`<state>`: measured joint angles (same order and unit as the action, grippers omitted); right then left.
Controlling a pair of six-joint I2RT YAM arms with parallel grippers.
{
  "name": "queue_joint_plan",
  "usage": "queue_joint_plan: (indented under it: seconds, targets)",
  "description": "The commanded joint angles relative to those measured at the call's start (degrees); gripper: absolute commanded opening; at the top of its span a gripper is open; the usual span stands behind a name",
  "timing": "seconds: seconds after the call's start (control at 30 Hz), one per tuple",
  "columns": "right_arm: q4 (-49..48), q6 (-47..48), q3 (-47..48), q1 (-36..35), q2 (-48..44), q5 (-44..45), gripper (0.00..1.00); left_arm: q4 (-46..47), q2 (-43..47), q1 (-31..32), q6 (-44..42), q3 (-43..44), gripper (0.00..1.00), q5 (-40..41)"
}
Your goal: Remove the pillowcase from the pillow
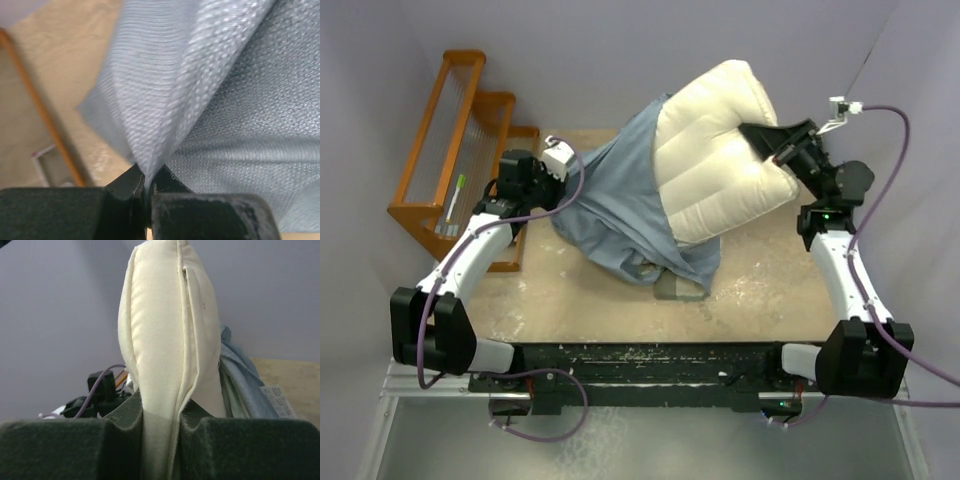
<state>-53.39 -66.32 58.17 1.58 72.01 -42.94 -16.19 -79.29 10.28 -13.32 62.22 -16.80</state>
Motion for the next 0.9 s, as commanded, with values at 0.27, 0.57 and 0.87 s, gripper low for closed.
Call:
queue_joint_plan:
  seconds: [0.27, 0.57, 0.87]
  targets:
    - [10.3, 8.9, 9.4, 15.9, -13.7, 24.0, 0.0, 11.7, -2.8, -0.5, -8.2, 5.2, 0.0, 27.4]
    - [-3.7, -19.1, 6.5, 23.9, -7.8, 32.7, 0.0, 13.5, -2.5, -6.0, -9.4, 4.4, 0.0, 29.7]
    - [7.4, -5.1, 13.2, 24.4, -8.4, 32.8, 0.0, 18.9, -0.8, -14.3, -5.0, 4.0, 0.0, 33.5]
